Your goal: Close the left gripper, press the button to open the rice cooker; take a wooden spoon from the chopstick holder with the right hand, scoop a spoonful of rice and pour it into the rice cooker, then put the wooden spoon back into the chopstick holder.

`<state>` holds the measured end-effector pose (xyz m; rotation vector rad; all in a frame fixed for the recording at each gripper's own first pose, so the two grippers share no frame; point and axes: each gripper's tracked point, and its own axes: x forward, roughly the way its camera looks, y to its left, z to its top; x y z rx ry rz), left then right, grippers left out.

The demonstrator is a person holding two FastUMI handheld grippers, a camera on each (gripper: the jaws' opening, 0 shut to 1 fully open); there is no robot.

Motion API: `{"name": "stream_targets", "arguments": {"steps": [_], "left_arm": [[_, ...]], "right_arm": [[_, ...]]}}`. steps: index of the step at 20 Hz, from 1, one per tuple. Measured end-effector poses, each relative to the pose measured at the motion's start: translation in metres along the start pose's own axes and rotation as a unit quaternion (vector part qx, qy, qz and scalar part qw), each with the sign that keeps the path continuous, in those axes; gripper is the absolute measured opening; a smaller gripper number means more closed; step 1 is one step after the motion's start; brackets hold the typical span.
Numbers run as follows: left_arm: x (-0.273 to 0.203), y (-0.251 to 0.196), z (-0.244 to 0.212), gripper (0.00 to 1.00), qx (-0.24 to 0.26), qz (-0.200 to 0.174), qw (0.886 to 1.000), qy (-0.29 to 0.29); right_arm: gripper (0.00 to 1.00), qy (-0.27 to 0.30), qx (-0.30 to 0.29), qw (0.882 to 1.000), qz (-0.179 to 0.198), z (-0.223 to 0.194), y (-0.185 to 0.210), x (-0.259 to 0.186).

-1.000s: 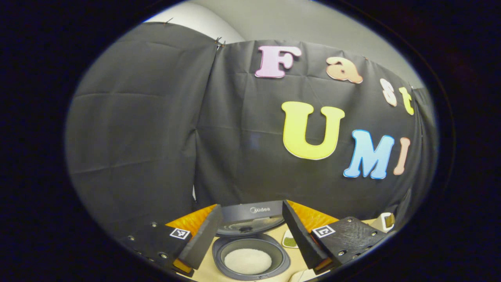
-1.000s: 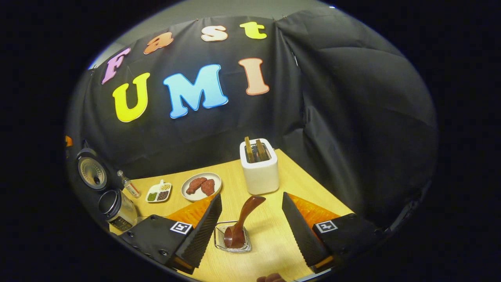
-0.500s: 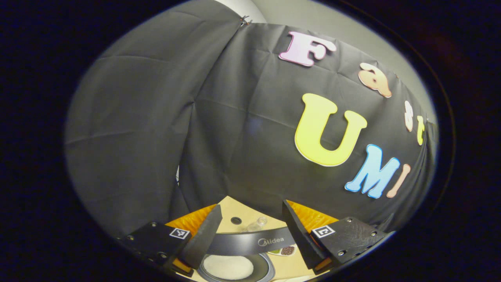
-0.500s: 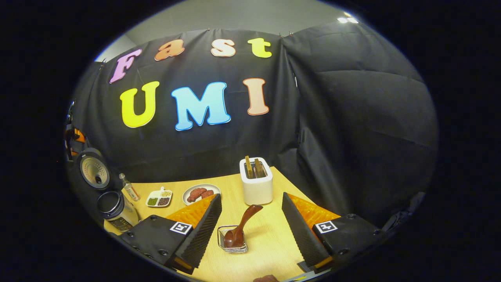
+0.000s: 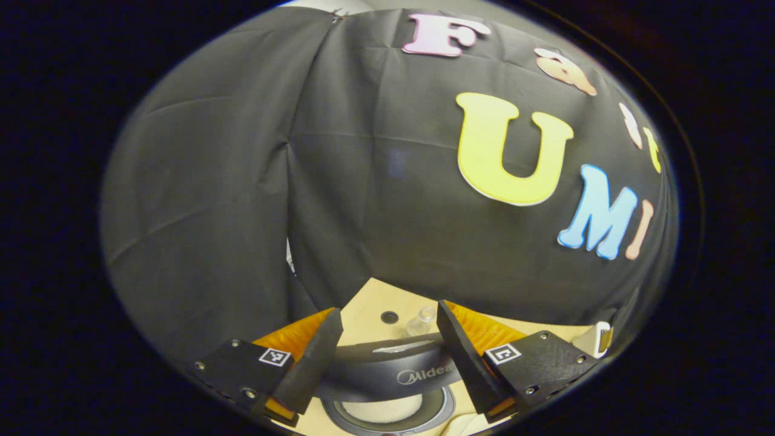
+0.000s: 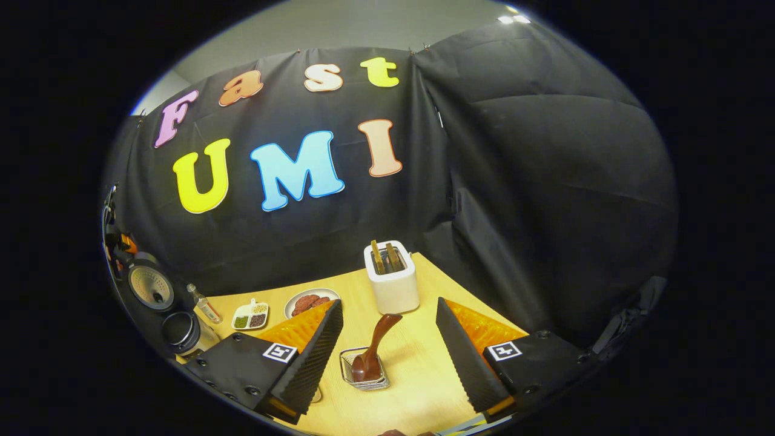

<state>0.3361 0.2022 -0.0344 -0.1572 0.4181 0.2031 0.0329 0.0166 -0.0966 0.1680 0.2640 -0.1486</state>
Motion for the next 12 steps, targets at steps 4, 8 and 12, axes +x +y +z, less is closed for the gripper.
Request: {"name": "stream_targets", "arguments": {"steps": [4, 8, 12], "left_arm": [[-0.024, -0.008, -0.036, 1.00, -0.005, -0.006, 0.999, 0.040], [-0.043, -0.019, -0.099, 1.00, -0.012, -0.018, 0.995, 0.099], [-0.055, -0.024, -0.163, 0.99, 0.033, 0.000, 0.991, 0.133]], "right_arm": [[0.98, 0.026, 0.005, 0.999, 0.033, -0.019, 0.015, 0.006], [0.98, 0.040, -0.019, 0.997, 0.065, -0.029, 0.026, 0.010], [0.98, 0.042, -0.032, 0.996, 0.078, -0.030, 0.025, 0.013]]}}
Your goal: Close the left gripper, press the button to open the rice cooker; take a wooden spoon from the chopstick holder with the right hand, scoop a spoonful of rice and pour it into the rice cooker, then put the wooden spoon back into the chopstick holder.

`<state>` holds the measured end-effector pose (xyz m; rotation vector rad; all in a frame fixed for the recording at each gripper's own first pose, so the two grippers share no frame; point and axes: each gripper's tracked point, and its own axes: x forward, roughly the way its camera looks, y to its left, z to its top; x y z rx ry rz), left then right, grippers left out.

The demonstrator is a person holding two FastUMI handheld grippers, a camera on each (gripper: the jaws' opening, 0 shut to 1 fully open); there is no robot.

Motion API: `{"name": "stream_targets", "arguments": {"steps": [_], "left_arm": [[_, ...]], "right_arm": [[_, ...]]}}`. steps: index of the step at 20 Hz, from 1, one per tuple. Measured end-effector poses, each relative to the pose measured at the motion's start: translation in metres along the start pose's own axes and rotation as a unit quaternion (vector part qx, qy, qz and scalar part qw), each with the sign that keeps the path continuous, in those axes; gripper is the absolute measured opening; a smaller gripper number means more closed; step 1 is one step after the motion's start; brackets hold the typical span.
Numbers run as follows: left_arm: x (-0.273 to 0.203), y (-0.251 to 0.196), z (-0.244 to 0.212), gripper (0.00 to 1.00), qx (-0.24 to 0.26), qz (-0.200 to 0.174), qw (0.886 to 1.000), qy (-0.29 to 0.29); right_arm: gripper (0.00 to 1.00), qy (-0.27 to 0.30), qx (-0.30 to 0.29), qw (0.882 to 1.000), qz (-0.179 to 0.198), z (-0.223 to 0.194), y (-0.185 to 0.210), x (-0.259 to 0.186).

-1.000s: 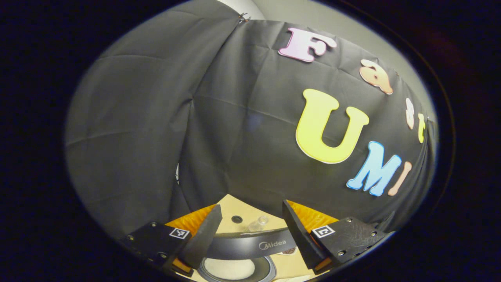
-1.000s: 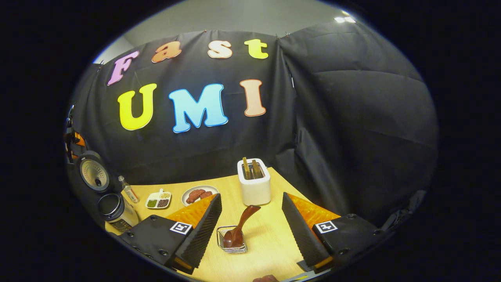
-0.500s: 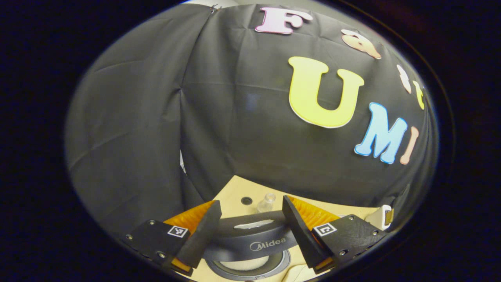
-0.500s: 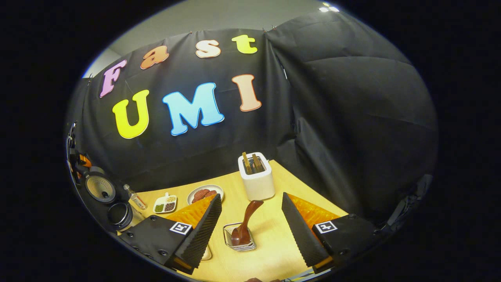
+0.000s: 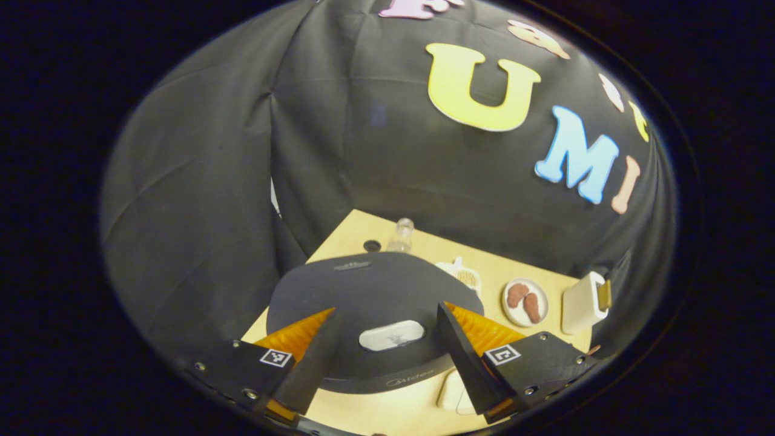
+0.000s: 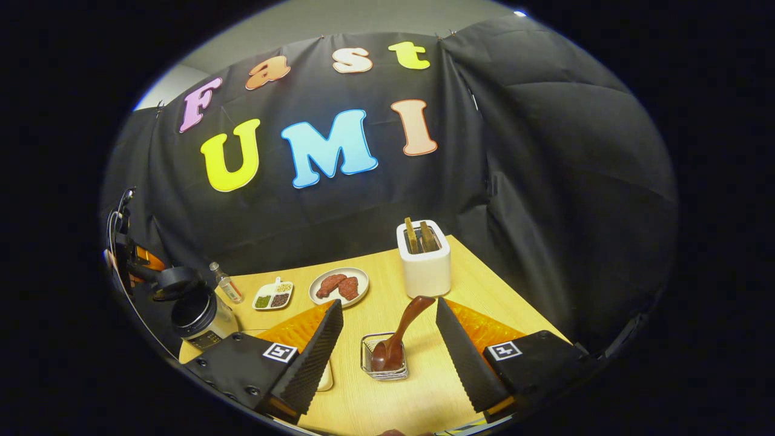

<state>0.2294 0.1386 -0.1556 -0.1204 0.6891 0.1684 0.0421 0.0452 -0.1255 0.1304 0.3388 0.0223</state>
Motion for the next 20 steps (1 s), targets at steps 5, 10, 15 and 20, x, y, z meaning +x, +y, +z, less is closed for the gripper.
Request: {"name": "stream_targets", "arguments": {"steps": [5, 10, 15, 20], "left_arm": [[0.011, -0.005, -0.044, 1.00, 0.016, 0.024, 0.999, 0.030], [0.026, -0.003, -0.071, 1.00, 0.020, 0.048, 0.996, 0.066], [0.028, -0.001, -0.077, 1.00, 0.017, 0.060, 0.994, 0.084], [0.034, -0.002, -0.081, 1.00, 0.025, 0.058, 0.995, 0.078]], "right_arm": [[0.98, 0.024, -0.015, 1.000, 0.011, -0.016, -0.011, 0.001], [0.98, 0.042, -0.031, 0.998, 0.029, -0.026, -0.022, 0.003], [0.98, 0.034, -0.043, 0.997, 0.052, -0.022, -0.034, 0.015], [0.98, 0.033, -0.051, 0.995, 0.074, -0.027, -0.040, 0.024]]}}
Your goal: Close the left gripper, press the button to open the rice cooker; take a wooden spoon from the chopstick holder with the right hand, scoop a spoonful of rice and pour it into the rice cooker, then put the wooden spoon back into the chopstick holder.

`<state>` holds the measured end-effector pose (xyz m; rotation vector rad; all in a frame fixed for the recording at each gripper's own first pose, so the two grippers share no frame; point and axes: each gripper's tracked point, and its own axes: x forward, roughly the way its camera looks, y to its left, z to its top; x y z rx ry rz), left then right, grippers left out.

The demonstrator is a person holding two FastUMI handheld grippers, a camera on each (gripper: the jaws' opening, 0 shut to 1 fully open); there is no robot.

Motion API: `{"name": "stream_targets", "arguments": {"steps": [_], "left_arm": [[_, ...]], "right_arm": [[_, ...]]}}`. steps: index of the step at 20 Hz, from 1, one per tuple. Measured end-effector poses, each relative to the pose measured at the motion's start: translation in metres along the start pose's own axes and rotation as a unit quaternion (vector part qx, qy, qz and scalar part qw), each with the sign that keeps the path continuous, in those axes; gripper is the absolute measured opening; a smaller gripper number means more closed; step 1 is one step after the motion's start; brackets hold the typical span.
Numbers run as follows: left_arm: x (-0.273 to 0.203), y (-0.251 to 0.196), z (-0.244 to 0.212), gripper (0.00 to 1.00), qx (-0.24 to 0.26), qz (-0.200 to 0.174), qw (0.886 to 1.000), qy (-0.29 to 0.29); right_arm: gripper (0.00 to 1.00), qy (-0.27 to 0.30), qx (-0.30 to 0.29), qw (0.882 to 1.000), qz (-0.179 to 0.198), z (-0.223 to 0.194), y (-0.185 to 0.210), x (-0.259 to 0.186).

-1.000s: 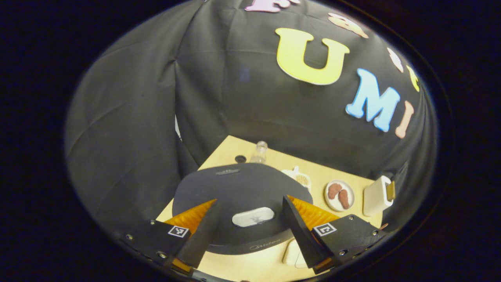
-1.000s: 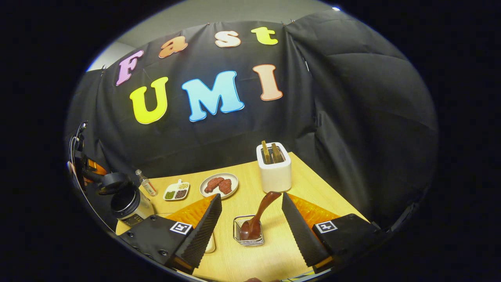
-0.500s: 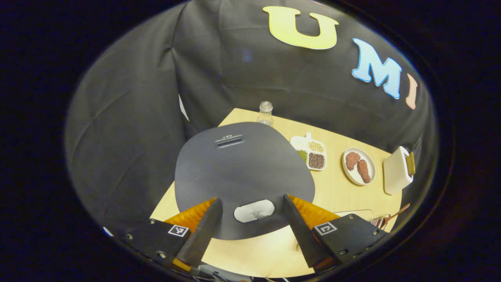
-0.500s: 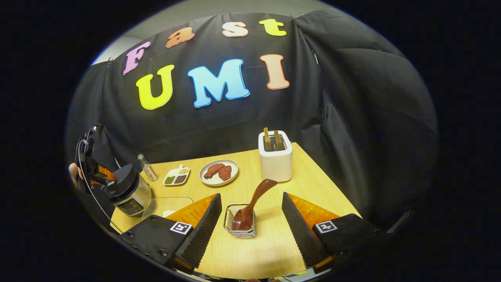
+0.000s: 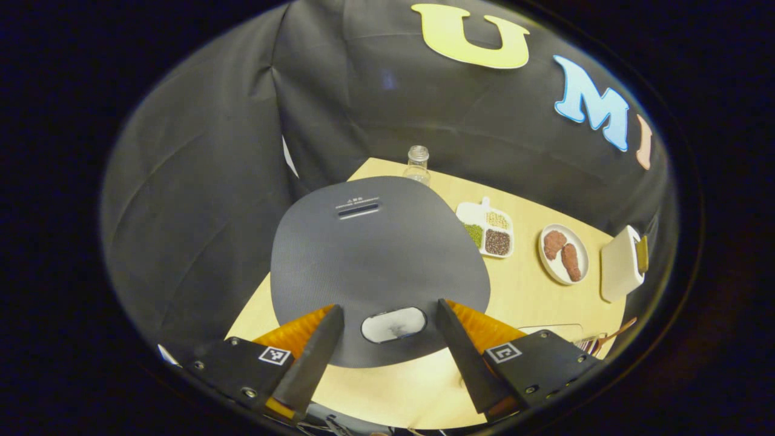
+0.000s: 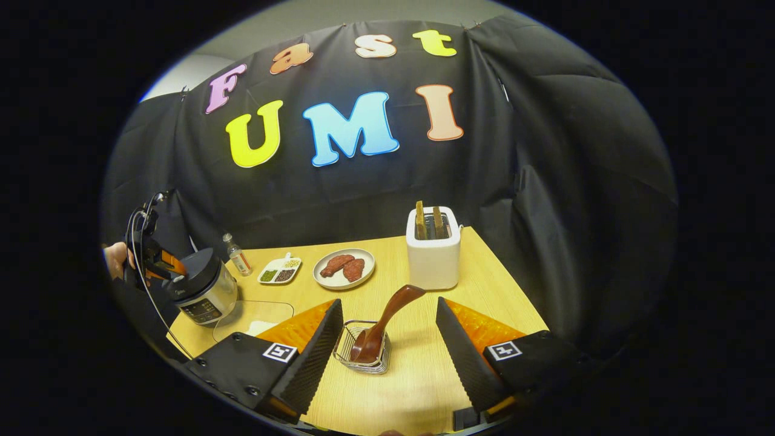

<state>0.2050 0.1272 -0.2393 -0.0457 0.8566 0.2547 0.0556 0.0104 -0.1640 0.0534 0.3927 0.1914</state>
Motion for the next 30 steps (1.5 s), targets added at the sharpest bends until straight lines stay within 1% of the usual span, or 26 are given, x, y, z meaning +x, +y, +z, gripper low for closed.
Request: {"name": "stream_targets", "arguments": {"steps": [1, 2, 3, 4, 7, 10, 11, 12, 13, 14, 16, 17, 18, 19, 20, 21, 22, 23, 25, 26, 27, 28, 29, 30], "left_arm": [[-0.001, -0.002, -0.005, 1.00, 0.001, 0.001, 1.000, 0.007], [-0.001, -0.002, -0.001, 1.00, 0.004, 0.001, 1.000, -0.003], [-0.002, -0.001, -0.005, 1.00, 0.003, 0.002, 1.000, 0.005], [-0.001, -0.002, -0.001, 1.00, 0.002, 0.001, 1.000, -0.002], [-0.003, -0.002, -0.003, 1.00, 0.008, 0.003, 1.000, -0.011], [-0.017, -0.006, -0.010, 1.00, 0.015, -0.007, 1.000, -0.007], [-0.028, -0.007, -0.009, 1.00, 0.022, -0.014, 0.999, -0.020], [-0.042, -0.011, -0.003, 0.98, 0.033, -0.019, 0.998, -0.047], [-0.057, -0.011, -0.001, 0.99, 0.043, -0.020, 0.996, -0.072], [-0.076, -0.012, 0.004, 0.98, 0.051, -0.019, 0.994, -0.098], [-0.121, -0.019, 0.012, 0.99, 0.059, -0.035, 0.986, -0.150], [-0.145, -0.016, 0.015, 0.98, 0.061, -0.031, 0.983, -0.173], [-0.165, -0.013, 0.017, 0.99, 0.067, -0.022, 0.979, -0.190], [-0.185, -0.012, 0.019, 0.98, 0.072, -0.017, 0.974, -0.212], [-0.207, -0.014, 0.024, 0.97, 0.073, -0.021, 0.969, -0.237], [-0.232, -0.017, 0.028, 0.98, 0.068, -0.034, 0.963, -0.260], [-0.255, -0.023, 0.031, 0.99, 0.059, -0.052, 0.957, -0.281], [-0.277, -0.029, 0.032, 0.99, 0.048, -0.070, 0.950, -0.302], [-0.321, -0.032, 0.036, 0.99, 0.022, -0.098, 0.933, -0.344], [-0.347, -0.036, 0.039, 0.99, 0.012, -0.110, 0.924, -0.367], [-0.364, -0.034, 0.030, 0.99, 0.003, -0.122, 0.910, -0.396], [-0.374, -0.031, 0.025, 0.99, -0.006, -0.129, 0.899, -0.418], [-0.378, -0.029, 0.011, 0.98, -0.012, -0.134, 0.891, -0.433], [-0.377, -0.024, -0.004, 0.98, -0.014, -0.134, 0.889, -0.438]], "right_arm": [[0.98, 0.003, 0.001, 1.000, 0.000, -0.004, 0.000, -0.001], [0.98, 0.007, 0.004, 1.000, 0.001, -0.009, -0.001, -0.002], [0.98, 0.012, 0.009, 1.000, 0.001, -0.014, -0.001, -0.003], [0.98, 0.014, 0.013, 1.000, -0.001, -0.018, -0.002, -0.006], [0.98, 0.011, 0.023, 0.999, -0.020, -0.022, -0.010, -0.016], [0.98, 0.001, 0.029, 0.999, -0.042, -0.014, -0.013, -0.025], [0.98, 0.000, 0.031, 0.998, -0.047, -0.010, -0.011, -0.028], [0.98, -0.008, 0.034, 0.998, -0.047, 0.000, -0.007, -0.031], [0.98, -0.020, 0.033, 0.998, -0.044, 0.010, -0.001, -0.033], [0.98, -0.024, 0.025, 0.999, -0.039, 0.014, 0.006, -0.032], [0.98, -0.020, -0.008, 0.999, -0.025, 0.019, 0.019, -0.029], [0.98, -0.027, -0.025, 0.999, -0.023, 0.029, 0.025, -0.028], [0.98, -0.041, -0.035, 0.998, -0.020, 0.043, 0.031, -0.029], [0.98, -0.056, -0.041, 0.997, -0.016, 0.057, 0.040, -0.033], [0.98, -0.067, -0.043, 0.997, -0.012, 0.070, 0.049, -0.039], [0.93, -0.078, -0.042, 0.996, -0.008, 0.080, 0.054, -0.047], [0.93, -0.089, -0.042, 0.995, -0.003, 0.091, 0.059, -0.054], [0.98, -0.103, -0.043, 0.994, 0.001, 0.102, 0.061, -0.056], [0.98, -0.130, -0.044, 0.990, 0.000, 0.121, 0.064, -0.066], [0.98, -0.140, -0.041, 0.989, -0.001, 0.127, 0.063, -0.071], [0.98, -0.150, -0.036, 0.988, -0.001, 0.132, 0.064, -0.077], [0.98, -0.157, -0.031, 0.987, -0.004, 0.135, 0.062, -0.084], [0.98, -0.165, -0.025, 0.986, -0.010, 0.136, 0.058, -0.091], [0.98, -0.171, -0.021, 0.985, -0.018, 0.136, 0.053, -0.097]]}}
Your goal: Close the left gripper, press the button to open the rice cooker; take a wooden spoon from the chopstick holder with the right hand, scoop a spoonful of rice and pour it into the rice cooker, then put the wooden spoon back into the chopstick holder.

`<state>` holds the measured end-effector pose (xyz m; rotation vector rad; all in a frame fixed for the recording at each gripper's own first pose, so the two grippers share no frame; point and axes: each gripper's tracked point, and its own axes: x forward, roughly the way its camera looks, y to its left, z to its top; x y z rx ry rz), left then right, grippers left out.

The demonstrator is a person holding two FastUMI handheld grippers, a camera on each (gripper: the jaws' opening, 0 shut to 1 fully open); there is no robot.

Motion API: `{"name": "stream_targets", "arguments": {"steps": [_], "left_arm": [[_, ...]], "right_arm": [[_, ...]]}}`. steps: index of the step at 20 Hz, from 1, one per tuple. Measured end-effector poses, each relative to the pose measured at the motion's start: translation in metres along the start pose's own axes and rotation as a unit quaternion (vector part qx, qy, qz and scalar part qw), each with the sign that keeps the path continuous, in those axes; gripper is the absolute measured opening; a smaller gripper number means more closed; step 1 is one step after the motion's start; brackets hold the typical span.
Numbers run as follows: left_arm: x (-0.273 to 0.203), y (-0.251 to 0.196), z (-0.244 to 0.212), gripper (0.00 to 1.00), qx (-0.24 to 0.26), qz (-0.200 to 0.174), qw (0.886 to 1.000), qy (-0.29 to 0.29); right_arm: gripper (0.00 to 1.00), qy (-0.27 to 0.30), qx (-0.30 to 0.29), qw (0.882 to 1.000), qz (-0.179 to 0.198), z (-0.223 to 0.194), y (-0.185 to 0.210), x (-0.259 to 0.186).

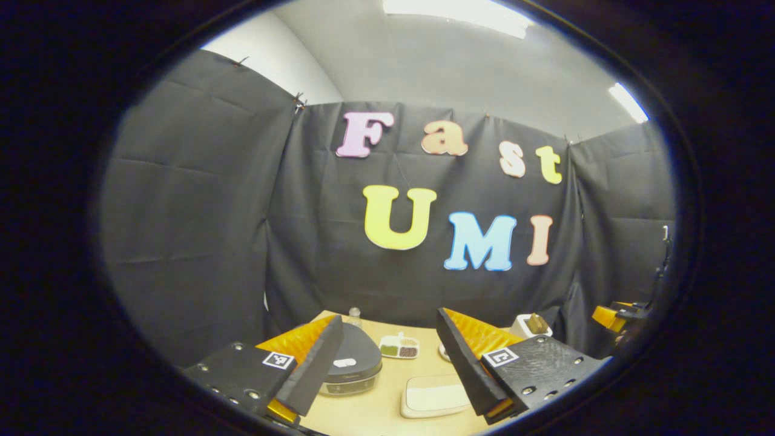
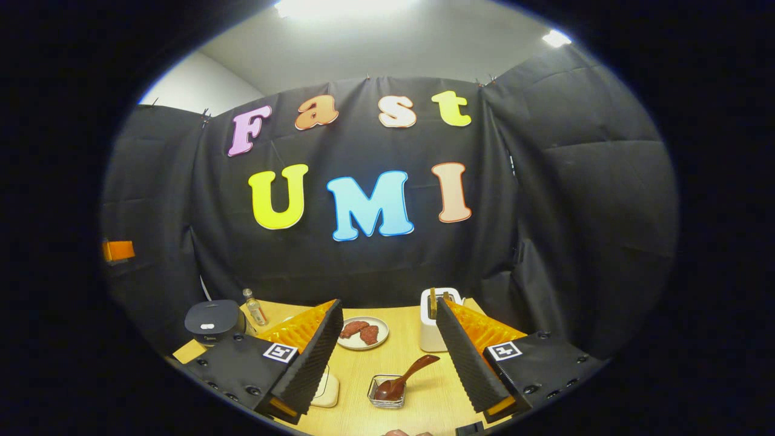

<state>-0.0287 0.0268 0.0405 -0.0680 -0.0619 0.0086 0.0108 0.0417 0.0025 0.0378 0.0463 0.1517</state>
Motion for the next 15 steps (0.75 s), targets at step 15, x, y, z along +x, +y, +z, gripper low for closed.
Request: {"name": "stream_targets", "arguments": {"steps": [15], "left_arm": [[-0.070, 0.024, -0.096, 0.98, -0.027, 0.028, 0.998, 0.048]], "right_arm": [[0.98, 0.032, -0.053, 0.998, -0.008, -0.034, 0.010, -0.008]]}}
